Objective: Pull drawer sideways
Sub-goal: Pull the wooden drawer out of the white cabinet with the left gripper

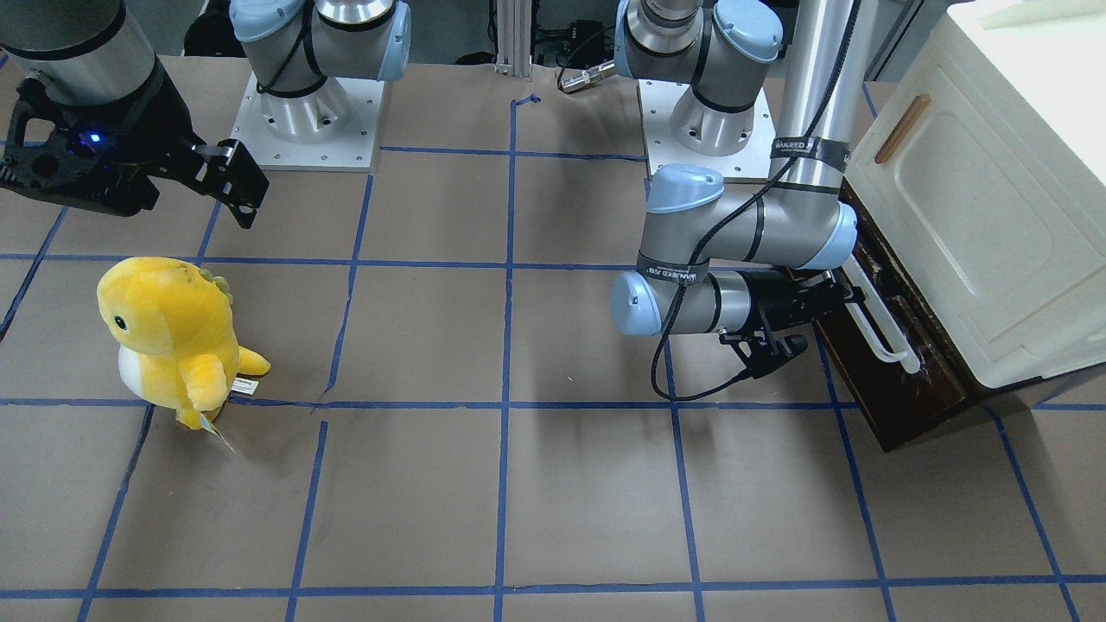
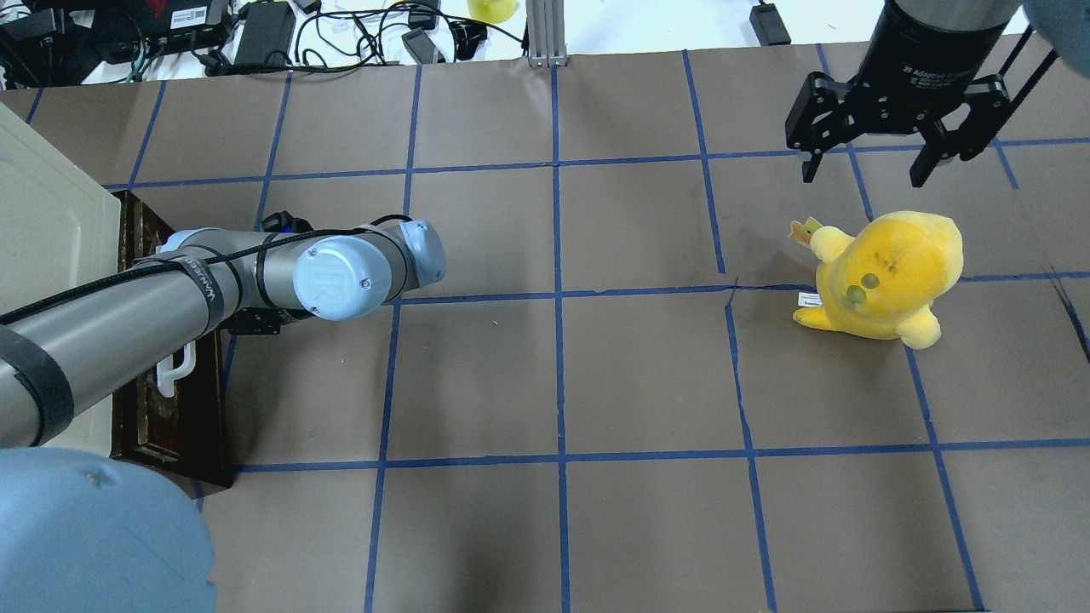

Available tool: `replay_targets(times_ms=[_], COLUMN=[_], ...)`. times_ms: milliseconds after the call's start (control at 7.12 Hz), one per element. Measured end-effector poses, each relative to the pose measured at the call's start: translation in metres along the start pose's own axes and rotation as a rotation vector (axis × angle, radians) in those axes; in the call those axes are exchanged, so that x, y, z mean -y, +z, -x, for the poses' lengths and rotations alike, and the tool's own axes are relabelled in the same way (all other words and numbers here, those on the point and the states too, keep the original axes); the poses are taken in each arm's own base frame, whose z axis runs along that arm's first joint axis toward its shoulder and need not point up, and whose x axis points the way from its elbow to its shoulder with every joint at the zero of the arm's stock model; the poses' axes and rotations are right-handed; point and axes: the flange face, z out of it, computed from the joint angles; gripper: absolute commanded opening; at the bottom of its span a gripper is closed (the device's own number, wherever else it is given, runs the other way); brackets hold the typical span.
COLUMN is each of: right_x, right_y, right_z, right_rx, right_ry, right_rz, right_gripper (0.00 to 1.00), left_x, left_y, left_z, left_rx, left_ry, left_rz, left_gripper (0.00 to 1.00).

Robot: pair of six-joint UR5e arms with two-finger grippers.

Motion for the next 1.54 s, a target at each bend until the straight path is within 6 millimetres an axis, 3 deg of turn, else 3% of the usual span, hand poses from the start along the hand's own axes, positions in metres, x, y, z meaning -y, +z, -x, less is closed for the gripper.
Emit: replay_targets(times_ms=[702, 983, 1545], right_x=[0.0, 0.0, 0.0], right_y=[0.0, 0.0, 0.0], right_z=[0.0, 0.0, 0.0], right_rx=[0.0, 0.0, 0.0], right_ry=[0.0, 0.0, 0.001], right_rz=[0.0, 0.0, 0.0], right_gripper=[1.0, 1.0, 1.0], left_x=[0.003, 0.002, 0.004], left_y=[-0.018, -0.023, -0.033], left_z=[0.002, 0.0, -0.002], left_rx=[-0.01, -0.011, -0.021], left_ry=[-0.013, -0.012, -0.024], left_rz=[-0.028, -0.036, -0.049], left_gripper=[0.07, 0.0, 0.0])
